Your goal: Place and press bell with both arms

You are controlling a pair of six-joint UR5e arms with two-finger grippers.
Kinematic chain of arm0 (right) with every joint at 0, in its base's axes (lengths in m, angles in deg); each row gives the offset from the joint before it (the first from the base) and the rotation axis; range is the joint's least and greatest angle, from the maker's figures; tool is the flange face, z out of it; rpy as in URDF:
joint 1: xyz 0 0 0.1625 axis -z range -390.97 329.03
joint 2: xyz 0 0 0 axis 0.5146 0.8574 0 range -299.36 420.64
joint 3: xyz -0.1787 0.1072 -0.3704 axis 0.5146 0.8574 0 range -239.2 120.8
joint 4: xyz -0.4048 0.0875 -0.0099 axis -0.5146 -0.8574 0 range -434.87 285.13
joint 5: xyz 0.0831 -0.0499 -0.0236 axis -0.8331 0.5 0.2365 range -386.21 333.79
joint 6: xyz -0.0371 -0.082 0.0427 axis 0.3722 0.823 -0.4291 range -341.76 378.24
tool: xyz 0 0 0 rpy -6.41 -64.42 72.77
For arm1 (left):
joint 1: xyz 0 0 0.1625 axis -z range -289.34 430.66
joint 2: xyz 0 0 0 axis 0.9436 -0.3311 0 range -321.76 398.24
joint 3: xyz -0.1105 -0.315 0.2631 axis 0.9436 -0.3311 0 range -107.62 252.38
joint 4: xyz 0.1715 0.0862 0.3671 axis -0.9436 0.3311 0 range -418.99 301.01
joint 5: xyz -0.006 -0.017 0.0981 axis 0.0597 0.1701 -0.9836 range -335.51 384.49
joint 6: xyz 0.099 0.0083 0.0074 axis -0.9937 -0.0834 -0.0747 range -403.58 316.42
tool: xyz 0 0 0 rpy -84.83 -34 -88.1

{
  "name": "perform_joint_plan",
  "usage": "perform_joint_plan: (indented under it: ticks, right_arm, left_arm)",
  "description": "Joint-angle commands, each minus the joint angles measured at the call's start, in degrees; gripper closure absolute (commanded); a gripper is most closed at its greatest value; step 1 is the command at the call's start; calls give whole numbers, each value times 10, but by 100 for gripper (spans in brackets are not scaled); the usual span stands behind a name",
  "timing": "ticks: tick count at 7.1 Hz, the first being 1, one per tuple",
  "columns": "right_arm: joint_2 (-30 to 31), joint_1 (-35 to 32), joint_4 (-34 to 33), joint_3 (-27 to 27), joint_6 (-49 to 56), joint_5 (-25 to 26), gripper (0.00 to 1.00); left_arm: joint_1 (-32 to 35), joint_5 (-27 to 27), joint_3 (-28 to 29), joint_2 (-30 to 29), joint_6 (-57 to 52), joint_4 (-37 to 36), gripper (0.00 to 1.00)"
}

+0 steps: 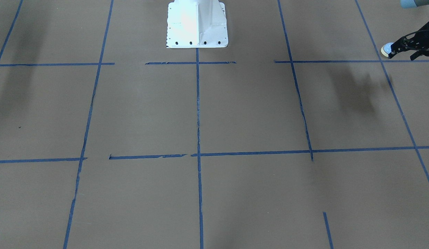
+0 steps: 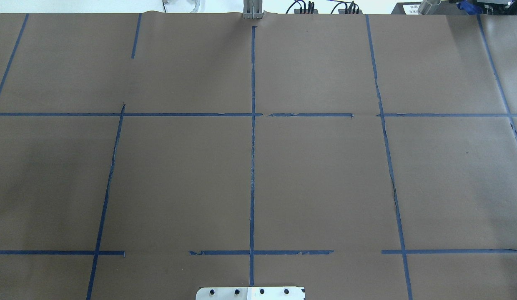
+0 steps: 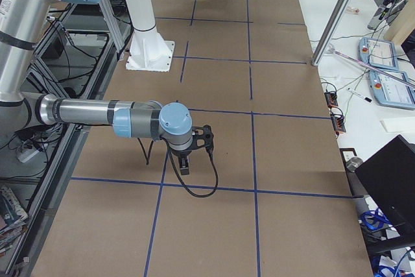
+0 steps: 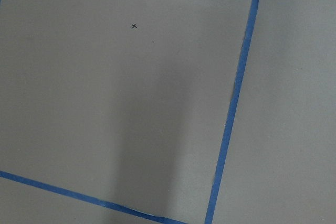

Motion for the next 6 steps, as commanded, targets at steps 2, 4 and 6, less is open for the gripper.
perform_joint_plan:
  ticks: [2, 4, 6]
  right_arm:
    - [0, 0, 0, -1, 1, -5, 0]
    - [1, 0, 0, -1, 2, -5, 0]
    - [1, 0, 1, -1, 2, -5, 0]
  left_arm:
    - [-53, 3, 59, 9, 10, 82, 0]
    - [-63, 3, 66, 13, 9, 82, 0]
    - [-82, 6, 77, 13, 9, 82, 0]
